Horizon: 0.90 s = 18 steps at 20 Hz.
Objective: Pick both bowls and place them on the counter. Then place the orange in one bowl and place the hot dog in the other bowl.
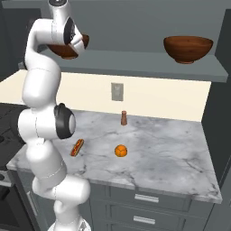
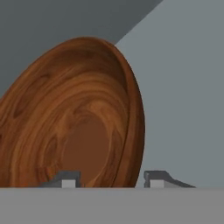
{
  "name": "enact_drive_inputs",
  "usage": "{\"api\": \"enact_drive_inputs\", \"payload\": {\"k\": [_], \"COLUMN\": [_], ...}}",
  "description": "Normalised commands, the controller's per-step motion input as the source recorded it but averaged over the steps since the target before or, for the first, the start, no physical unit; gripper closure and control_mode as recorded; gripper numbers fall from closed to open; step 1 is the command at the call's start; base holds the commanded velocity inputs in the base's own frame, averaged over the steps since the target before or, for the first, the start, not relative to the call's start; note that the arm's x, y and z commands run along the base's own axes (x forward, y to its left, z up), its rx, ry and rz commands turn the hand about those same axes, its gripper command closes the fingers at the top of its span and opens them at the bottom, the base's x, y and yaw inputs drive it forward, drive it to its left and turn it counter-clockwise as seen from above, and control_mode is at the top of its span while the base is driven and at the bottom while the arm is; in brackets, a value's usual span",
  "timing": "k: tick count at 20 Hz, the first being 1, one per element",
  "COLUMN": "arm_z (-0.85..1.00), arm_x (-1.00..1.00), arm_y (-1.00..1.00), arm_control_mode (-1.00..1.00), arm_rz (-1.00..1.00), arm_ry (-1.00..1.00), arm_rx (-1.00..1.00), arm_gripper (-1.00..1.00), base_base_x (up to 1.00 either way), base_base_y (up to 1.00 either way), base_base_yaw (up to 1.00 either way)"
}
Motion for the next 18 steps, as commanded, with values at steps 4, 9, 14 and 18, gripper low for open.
{"api": "enact_drive_inputs", "payload": {"k": [4, 9, 14, 18], "arm_z": [-0.11, -0.28, -0.31, -0.18], "arm_x": [-0.32, -0.71, -0.98, -1.00], "arm_y": [0.00, -0.01, -0.05, -0.27], "arm_control_mode": [-1.00, -1.00, -1.00, -1.00], "arm_rz": [0.00, -0.02, -0.05, -0.10], "arm_ry": [-0.01, -0.09, -0.10, -0.15], "arm_rx": [0.04, 0.09, 0.09, 0.10], "arm_gripper": [1.00, 1.00, 1.00, 1.00], "base_base_x": [0.00, 0.00, 0.00, 0.00], "base_base_y": [0.00, 0.00, 0.00, 0.00], "base_base_yaw": [0.00, 0.00, 0.00, 0.00]}}
